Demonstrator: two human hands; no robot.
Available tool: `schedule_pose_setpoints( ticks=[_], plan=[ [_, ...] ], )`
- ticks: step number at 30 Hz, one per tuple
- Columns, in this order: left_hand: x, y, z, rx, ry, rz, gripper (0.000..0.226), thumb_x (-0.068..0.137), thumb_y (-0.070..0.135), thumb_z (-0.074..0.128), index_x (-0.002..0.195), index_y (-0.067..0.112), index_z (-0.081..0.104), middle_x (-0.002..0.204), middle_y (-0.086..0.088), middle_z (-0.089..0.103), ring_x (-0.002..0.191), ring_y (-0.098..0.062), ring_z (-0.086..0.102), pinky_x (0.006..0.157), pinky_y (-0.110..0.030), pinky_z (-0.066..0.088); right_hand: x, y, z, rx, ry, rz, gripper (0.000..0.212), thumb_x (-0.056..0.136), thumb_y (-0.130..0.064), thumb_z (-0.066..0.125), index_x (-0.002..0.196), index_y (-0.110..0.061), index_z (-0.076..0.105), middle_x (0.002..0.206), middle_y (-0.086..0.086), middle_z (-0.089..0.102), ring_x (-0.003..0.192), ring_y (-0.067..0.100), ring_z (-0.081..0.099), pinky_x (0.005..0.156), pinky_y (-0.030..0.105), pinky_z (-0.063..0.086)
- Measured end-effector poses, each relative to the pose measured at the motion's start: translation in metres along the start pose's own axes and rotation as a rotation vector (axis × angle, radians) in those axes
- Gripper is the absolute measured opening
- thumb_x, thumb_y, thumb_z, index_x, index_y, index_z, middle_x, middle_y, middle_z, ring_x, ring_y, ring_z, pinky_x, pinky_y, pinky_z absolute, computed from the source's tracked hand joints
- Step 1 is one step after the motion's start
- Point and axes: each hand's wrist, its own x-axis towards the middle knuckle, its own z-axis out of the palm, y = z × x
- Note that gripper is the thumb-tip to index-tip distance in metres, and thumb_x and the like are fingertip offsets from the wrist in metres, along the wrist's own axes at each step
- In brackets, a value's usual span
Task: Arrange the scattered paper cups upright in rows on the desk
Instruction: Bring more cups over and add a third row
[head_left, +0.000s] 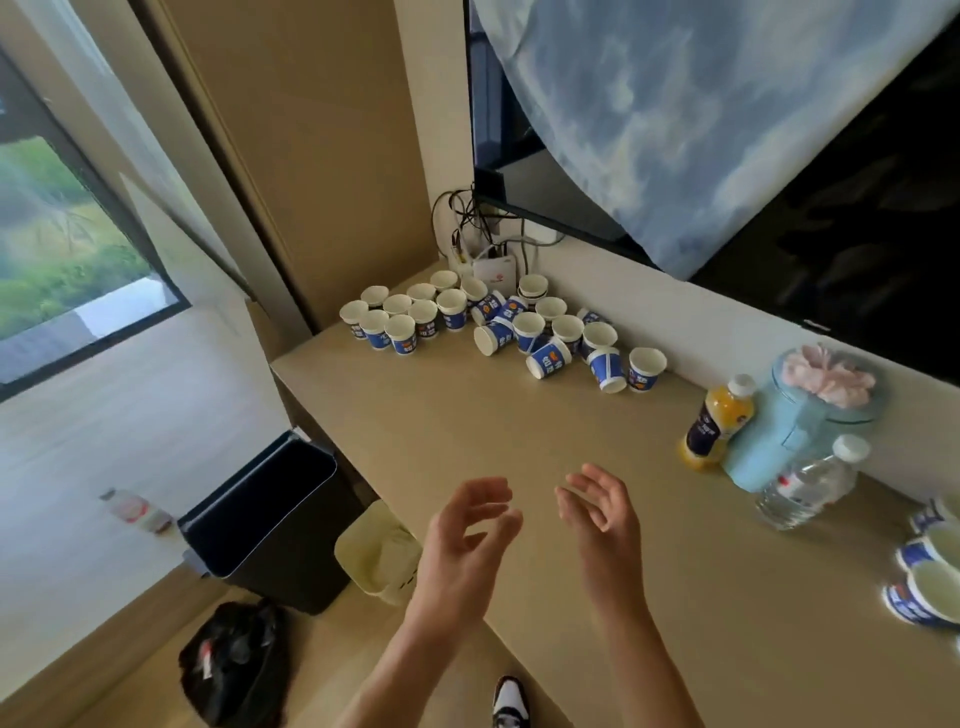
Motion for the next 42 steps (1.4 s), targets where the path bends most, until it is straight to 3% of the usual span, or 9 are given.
schedule_pose_setpoints(
  ticks=[3,9,14,18,22,28,33,38,42],
  plan=[
    [0.047,0.011,-0.011,0.017,-0.021,0.021,0.019,0.092,0.028,0.071,0.110,0.026,0.070,0.107,0.017,0.073,0.098,-0.002,0.067,0.084,-0.024,0.052,0.031,-0.010,0.025,-0.002,-0.025,-0.004,0.040,0.094,-0.011,0.070,0.131,-0.019,0.056,0.124,0.000,0.068,0.110,0.009,0.068,0.097,0.031,0.054],
    [0.117,0.015,-0.005,0.001,-0.110,0.013,0.052,0.068,0.056,0.066,0.110,0.025,0.070,0.107,0.013,0.073,0.096,-0.006,0.067,0.080,-0.023,0.054,0.068,-0.018,0.040,-0.025,0.019,0.019,0.041,0.092,-0.012,0.072,0.129,-0.020,0.057,0.122,-0.002,0.068,0.105,0.002,0.068,0.094,0.028,0.054],
    [0.177,0.005,0.002,0.001,-0.213,-0.068,0.043,0.073,0.049,0.068,0.109,0.027,0.069,0.108,0.009,0.072,0.097,-0.008,0.067,0.083,-0.030,0.053,0.088,-0.006,0.045,-0.038,0.137,0.079,0.040,0.090,-0.011,0.074,0.125,-0.022,0.059,0.120,-0.001,0.069,0.098,-0.001,0.069,0.091,0.028,0.051],
    [0.235,0.005,-0.002,0.005,-0.283,-0.125,0.032,0.078,0.040,0.067,0.108,0.029,0.069,0.107,0.011,0.072,0.100,-0.008,0.068,0.088,-0.035,0.056,0.110,-0.004,0.067,-0.045,0.236,0.121,0.039,0.090,-0.010,0.074,0.123,-0.026,0.060,0.118,-0.005,0.070,0.103,0.005,0.069,0.102,0.042,0.052],
    [0.291,0.004,-0.019,-0.011,-0.300,-0.149,0.033,0.077,0.041,0.066,0.107,0.028,0.068,0.106,0.010,0.071,0.099,-0.007,0.067,0.083,-0.030,0.055,0.149,-0.007,0.102,-0.086,0.261,0.151,0.042,0.088,-0.011,0.077,0.124,-0.027,0.062,0.116,-0.006,0.072,0.108,0.009,0.068,0.104,0.045,0.052],
    [0.370,-0.032,-0.040,0.108,-0.334,-0.202,0.021,0.091,0.032,0.072,0.110,0.026,0.068,0.105,0.011,0.070,0.096,-0.008,0.067,0.076,-0.023,0.050,0.204,-0.001,0.149,-0.054,0.307,0.206,0.050,0.072,-0.030,0.078,0.120,-0.029,0.063,0.119,0.000,0.071,0.112,0.023,0.069,0.098,0.040,0.054],
    [0.425,-0.066,-0.003,0.405,-0.500,-0.082,0.034,0.092,0.029,0.072,0.123,0.017,0.064,0.123,-0.003,0.063,0.109,-0.019,0.061,0.095,-0.035,0.051,0.210,0.012,0.154,-0.047,0.395,0.236,0.035,0.090,-0.009,0.073,0.117,-0.028,0.061,0.121,0.007,0.069,0.113,0.027,0.069,0.091,0.035,0.054],
    [0.451,-0.091,0.061,0.600,-0.608,-0.048,0.054,0.092,0.028,0.071,0.138,0.007,0.052,0.138,-0.016,0.052,0.129,-0.032,0.046,0.108,-0.036,0.037,0.188,0.017,0.143,-0.053,0.554,0.286,0.044,0.076,-0.024,0.076,0.117,-0.026,0.063,0.118,0.007,0.070,0.111,0.026,0.069,0.087,0.033,0.054],
    [0.465,-0.115,0.096,0.674,-0.519,-0.097,0.066,0.093,0.039,0.068,0.142,0.003,0.042,0.142,-0.017,0.048,0.132,-0.033,0.042,0.114,-0.041,0.032,0.162,0.030,0.128,-0.090,0.626,0.347,0.047,0.072,-0.028,0.076,0.117,-0.027,0.064,0.115,0.004,0.072,0.111,0.026,0.069,0.085,0.033,0.054]
  ],
)
